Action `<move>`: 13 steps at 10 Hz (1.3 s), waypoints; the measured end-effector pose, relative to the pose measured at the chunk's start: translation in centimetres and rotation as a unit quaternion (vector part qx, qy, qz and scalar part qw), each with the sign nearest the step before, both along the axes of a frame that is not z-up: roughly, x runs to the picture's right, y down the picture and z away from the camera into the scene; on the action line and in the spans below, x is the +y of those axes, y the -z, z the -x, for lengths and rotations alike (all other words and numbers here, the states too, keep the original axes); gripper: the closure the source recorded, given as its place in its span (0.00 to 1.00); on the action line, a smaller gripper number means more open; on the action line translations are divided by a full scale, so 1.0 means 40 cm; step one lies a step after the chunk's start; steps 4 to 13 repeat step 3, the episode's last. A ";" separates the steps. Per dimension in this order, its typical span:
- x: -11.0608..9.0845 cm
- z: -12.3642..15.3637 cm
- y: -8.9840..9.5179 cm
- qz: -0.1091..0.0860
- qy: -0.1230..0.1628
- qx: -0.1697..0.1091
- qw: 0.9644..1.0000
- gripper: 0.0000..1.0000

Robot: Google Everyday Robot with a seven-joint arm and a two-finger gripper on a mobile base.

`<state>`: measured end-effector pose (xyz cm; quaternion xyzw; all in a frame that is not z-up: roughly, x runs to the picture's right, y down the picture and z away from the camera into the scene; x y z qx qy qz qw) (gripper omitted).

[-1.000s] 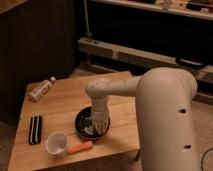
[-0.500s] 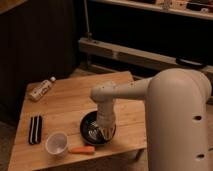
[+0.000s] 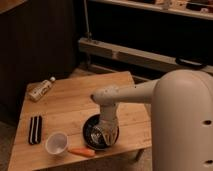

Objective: Push the ceramic bowl across the table

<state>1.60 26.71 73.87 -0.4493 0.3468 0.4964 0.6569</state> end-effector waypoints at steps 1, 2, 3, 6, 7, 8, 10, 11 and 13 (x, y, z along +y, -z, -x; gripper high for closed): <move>0.000 0.002 0.000 0.000 0.000 -0.001 1.000 0.97; 0.001 -0.003 0.000 0.000 -0.001 0.001 1.000 0.97; 0.000 -0.002 0.000 0.000 -0.001 0.001 1.000 0.97; 0.000 -0.002 0.000 0.000 -0.001 0.001 1.000 0.97; 0.000 -0.002 0.000 0.000 -0.001 0.001 1.000 0.97; 0.000 -0.002 0.000 0.000 -0.001 0.001 1.000 0.97; 0.000 -0.002 0.000 0.000 -0.001 0.001 1.000 0.97; 0.000 -0.002 0.000 0.000 -0.001 0.001 1.000 0.97; 0.000 -0.002 0.000 0.000 -0.001 0.001 1.000 0.97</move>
